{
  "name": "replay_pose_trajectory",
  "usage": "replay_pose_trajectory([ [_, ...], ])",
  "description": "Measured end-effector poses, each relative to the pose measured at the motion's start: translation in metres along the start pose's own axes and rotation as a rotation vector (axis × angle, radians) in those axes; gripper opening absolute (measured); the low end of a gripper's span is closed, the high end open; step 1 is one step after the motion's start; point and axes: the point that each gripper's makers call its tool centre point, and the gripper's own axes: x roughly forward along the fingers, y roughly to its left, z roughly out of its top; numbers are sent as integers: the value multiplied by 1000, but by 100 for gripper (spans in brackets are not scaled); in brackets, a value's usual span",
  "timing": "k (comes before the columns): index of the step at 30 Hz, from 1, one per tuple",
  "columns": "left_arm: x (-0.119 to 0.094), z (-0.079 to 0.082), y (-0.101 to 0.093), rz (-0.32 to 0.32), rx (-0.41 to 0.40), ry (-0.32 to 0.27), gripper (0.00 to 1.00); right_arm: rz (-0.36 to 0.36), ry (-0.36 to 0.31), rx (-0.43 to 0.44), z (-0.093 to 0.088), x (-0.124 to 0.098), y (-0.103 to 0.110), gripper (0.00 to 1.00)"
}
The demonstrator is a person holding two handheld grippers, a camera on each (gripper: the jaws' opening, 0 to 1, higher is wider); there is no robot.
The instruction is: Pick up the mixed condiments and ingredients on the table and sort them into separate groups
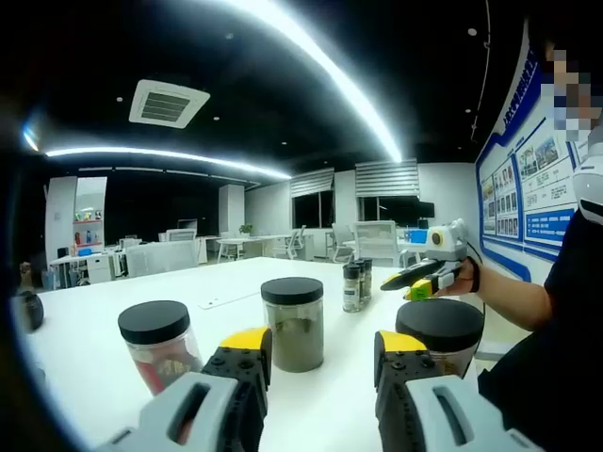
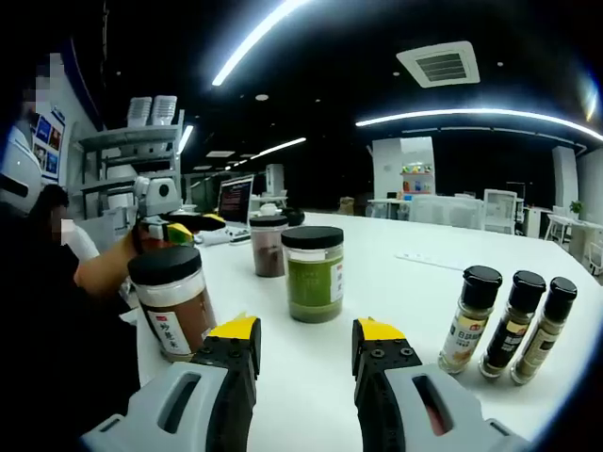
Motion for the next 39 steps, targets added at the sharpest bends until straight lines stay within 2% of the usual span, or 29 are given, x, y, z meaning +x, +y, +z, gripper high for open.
replay_pose_trajectory([
  [1, -1, -1, 1, 3, -4, 0, 44, 26, -2, 22, 0, 0, 4, 40],
  [8, -8, -4, 7, 18, -17, 2, 44, 58, 19, -6, -5, 0, 12, 41],
  [10, -11, -2, 6, 0, -40, -10, 45, 76, 20, -5, -7, 0, 16, 41],
  [12, -14, -1, 6, 0, -32, -4, 46, 88, 26, -14, -9, 0, 20, 41],
  [13, -16, -4, 7, 8, -10, 19, 47, 97, 38, -32, -11, -2, 23, 42],
  [25, -34, -1, 14, 24, -9, -1, 48, 64, 49, -94, -11, -10, 22, 44],
  [30, -35, -5, 12, 16, 1, 18, 48, 46, 43, -82, -11, -15, 16, 44],
  [36, -38, 4, -4, -43, 57, 4, 51, 39, 49, -82, -13, -15, 15, 44],
  [39, -37, 4, -10, -56, 95, 19, 56, 41, 53, -84, -14, -15, 15, 44],
])
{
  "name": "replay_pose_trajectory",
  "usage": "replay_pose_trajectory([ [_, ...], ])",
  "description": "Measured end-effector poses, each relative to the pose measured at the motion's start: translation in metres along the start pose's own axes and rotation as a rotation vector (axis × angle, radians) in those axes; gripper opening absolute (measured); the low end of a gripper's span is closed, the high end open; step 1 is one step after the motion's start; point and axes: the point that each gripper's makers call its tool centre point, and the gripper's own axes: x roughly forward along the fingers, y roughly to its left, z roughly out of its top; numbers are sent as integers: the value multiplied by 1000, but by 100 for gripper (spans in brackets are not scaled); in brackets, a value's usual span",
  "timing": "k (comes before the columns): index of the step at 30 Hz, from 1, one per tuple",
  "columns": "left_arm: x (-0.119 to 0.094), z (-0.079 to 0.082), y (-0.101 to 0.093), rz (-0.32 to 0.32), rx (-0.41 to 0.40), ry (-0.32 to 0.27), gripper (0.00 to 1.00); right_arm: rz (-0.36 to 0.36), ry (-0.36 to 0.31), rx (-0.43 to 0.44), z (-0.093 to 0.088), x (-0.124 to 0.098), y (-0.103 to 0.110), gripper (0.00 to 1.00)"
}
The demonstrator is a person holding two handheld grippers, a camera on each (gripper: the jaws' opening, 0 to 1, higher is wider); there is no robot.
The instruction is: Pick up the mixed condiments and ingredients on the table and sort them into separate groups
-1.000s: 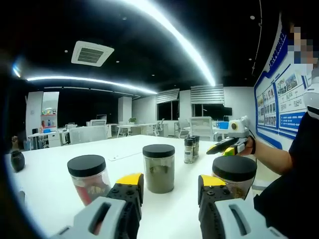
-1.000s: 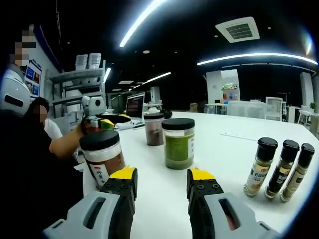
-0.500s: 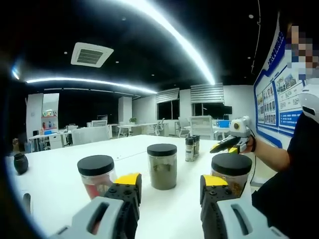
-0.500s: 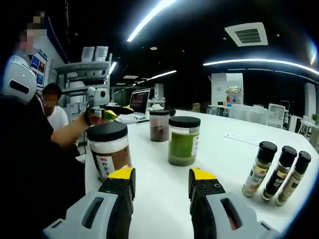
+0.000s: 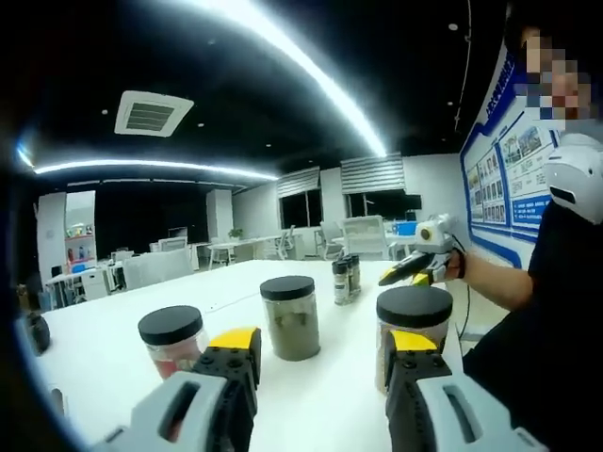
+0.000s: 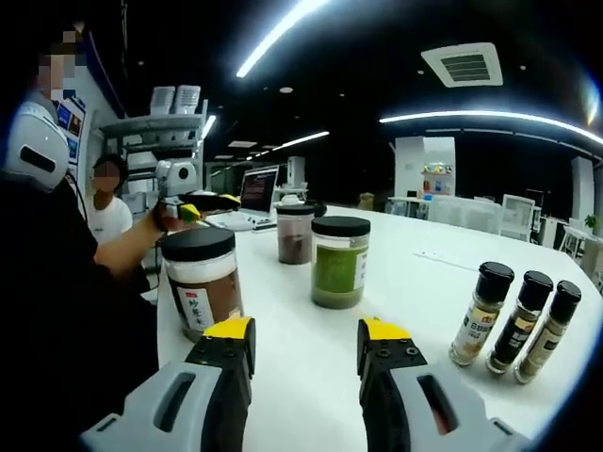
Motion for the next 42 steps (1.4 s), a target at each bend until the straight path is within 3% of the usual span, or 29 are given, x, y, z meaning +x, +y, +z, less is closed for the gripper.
replay_pose_trajectory([
  [13, 6, 1, -20, -61, 62, 8, 69, -2, 2, 4, -2, -1, 0, 44],
  [17, 14, 4, -26, -75, 24, -17, 85, -8, 2, -2, 0, -1, -2, 45],
  [31, 27, -7, -50, -151, 27, 15, 94, -17, 4, 16, -6, -2, -4, 45],
  [42, 44, -5, -63, -173, -35, -11, 94, -11, 23, 7, -9, 1, -1, 45],
])
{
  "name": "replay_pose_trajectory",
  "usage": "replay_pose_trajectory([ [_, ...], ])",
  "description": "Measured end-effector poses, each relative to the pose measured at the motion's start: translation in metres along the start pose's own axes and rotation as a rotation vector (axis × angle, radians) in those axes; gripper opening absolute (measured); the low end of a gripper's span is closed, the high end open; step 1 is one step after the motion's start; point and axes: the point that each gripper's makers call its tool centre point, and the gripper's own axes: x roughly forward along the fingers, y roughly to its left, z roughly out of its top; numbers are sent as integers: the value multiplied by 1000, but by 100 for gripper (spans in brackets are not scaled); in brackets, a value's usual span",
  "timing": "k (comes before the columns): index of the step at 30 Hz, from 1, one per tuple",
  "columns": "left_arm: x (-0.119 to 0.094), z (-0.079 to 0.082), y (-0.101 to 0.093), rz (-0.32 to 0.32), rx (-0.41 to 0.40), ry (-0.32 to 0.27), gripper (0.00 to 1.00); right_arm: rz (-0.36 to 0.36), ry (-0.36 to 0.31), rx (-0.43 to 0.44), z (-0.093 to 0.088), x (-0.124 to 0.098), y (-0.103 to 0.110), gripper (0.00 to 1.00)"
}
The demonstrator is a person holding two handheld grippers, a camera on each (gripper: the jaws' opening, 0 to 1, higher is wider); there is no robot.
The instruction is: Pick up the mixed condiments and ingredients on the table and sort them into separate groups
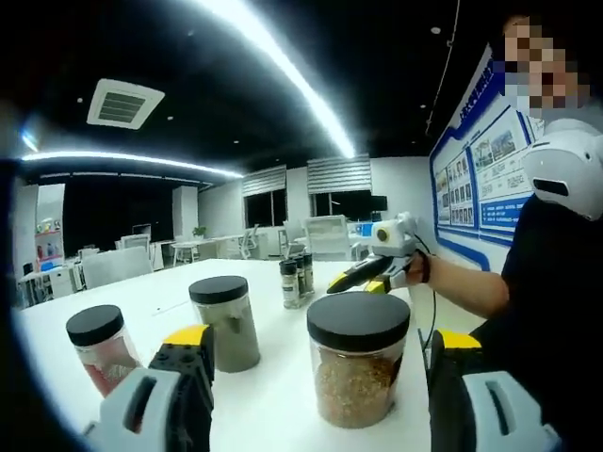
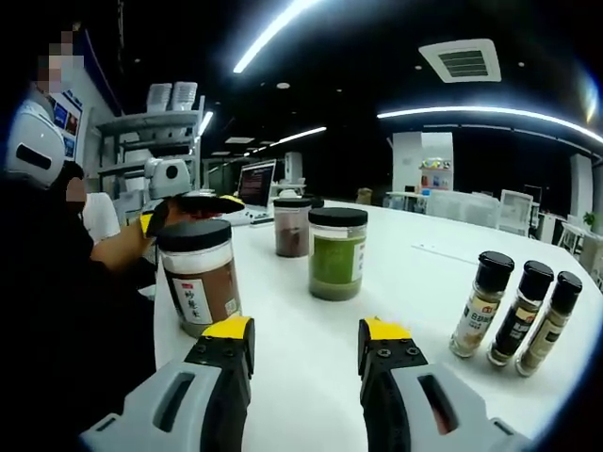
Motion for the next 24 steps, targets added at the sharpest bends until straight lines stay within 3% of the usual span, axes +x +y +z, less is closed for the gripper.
replay_pose_trajectory([
  [24, 34, 2, -19, -38, -52, -15, 91, 3, 7, 6, -4, 1, 1, 45],
])
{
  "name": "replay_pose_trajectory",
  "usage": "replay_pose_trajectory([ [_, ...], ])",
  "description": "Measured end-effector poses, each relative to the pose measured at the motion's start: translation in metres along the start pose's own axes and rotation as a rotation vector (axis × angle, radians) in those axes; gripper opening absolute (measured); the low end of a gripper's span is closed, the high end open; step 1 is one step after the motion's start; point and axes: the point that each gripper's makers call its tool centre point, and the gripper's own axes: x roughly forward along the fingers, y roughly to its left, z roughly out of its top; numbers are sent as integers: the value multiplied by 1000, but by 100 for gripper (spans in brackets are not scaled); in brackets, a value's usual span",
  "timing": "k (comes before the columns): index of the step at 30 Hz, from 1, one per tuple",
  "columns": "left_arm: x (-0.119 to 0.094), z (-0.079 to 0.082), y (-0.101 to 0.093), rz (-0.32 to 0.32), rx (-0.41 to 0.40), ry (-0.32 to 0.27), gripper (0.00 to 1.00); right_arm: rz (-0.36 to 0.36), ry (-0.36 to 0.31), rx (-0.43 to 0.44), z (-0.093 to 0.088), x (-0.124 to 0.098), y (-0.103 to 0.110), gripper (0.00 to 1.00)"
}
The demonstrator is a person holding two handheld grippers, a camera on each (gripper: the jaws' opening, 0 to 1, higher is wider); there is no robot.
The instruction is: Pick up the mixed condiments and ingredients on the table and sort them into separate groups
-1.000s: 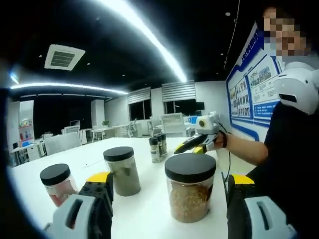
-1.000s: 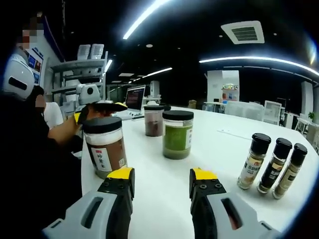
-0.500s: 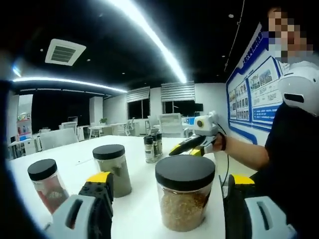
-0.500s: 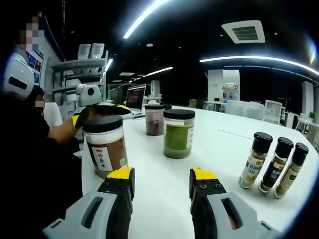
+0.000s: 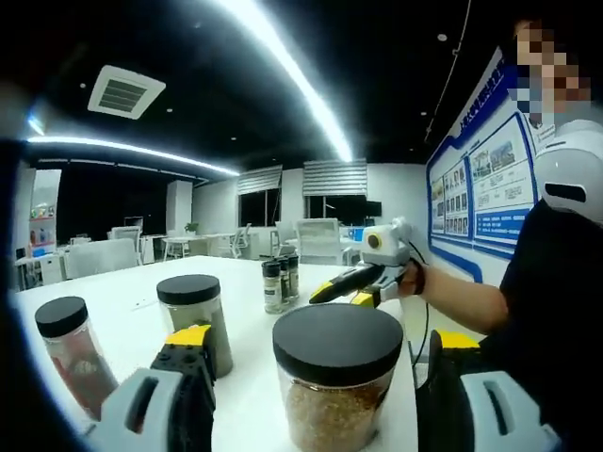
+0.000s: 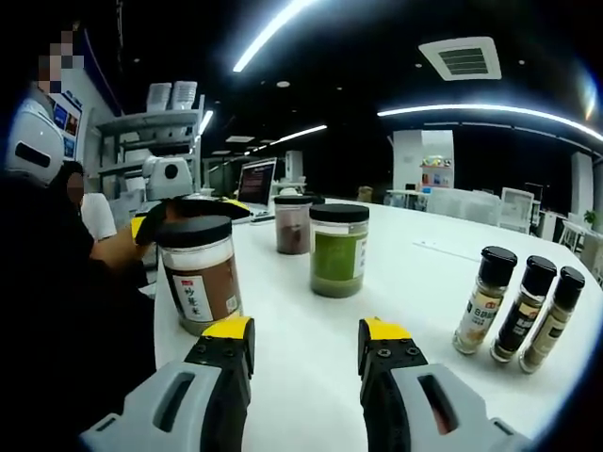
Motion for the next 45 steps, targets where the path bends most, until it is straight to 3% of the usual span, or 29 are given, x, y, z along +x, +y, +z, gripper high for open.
replay_pose_trajectory([
  [3, 4, -1, -1, -1, -5, -5, 85, 2, -1, 1, -1, 0, 0, 45],
  [14, 16, 2, -4, -2, -50, -31, 84, -1, 7, 0, -2, 2, -1, 45],
  [19, 16, 1, -2, 5, -65, -31, 80, 0, 7, 2, -3, 3, -1, 45],
  [23, 17, 6, -4, 7, -50, -50, 79, 2, 11, 3, -4, 3, 0, 45],
  [29, 21, 4, -6, 9, -36, -27, 75, -7, 4, 1, 0, 0, -3, 45],
  [35, 23, 2, -8, 8, -45, -21, 66, -16, 27, 9, -8, 2, -6, 44],
  [45, 22, 2, -8, 24, -38, -35, 65, -22, 28, 13, -7, 5, -6, 43],
])
